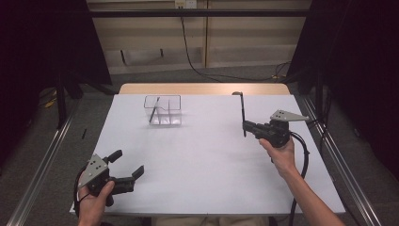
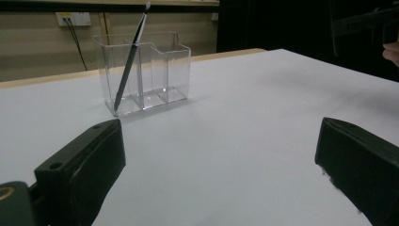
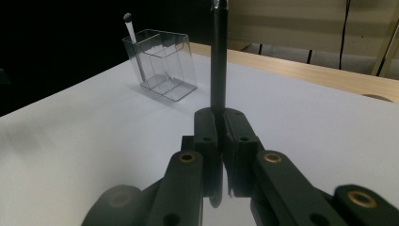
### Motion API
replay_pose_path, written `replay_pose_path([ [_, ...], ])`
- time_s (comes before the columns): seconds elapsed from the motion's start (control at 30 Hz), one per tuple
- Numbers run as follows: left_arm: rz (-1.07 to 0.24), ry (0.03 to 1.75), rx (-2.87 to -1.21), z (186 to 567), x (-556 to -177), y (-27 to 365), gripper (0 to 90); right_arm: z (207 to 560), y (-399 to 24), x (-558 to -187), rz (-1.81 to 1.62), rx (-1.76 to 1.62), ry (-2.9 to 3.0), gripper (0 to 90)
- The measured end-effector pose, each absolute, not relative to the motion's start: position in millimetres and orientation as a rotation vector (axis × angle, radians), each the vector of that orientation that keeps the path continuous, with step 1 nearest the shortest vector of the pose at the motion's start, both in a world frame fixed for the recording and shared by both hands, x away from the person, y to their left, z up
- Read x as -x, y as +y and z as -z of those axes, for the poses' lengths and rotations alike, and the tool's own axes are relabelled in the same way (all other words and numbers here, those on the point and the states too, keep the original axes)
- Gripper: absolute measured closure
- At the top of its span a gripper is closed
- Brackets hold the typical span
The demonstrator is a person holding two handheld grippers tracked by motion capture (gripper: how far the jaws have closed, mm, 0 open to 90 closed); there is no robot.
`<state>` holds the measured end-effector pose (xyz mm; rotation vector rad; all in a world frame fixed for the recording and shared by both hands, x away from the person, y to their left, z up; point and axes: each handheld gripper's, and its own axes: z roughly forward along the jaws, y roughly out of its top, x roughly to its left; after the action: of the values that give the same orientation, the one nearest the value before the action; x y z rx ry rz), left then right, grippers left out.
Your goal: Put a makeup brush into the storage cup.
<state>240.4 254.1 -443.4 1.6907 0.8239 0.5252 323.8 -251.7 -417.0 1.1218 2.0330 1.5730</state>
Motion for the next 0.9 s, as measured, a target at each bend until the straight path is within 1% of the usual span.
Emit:
replay_pose_path([
  [0.17, -0.5, 0.801, -1.685, 440, -242, 248, 2.2, 413, -246, -318, -1.629, -1.086, 2.02, 85.2],
  [0.47, -0.501, 0.767, -1.656, 427, -245, 233, 2.2, 413, -229, -314, -1.66, -1.037, 2.075, 85.2],
  [0.6, -0.471, 0.729, -1.669, 422, -247, 225, 3.1, 413, -225, -310, -1.668, -1.022, 2.067, 85.2],
  [0.9, -0.453, 0.647, -1.718, 417, -252, 197, 3.4, 415, -210, -303, -1.675, -0.968, 2.132, 85.2],
])
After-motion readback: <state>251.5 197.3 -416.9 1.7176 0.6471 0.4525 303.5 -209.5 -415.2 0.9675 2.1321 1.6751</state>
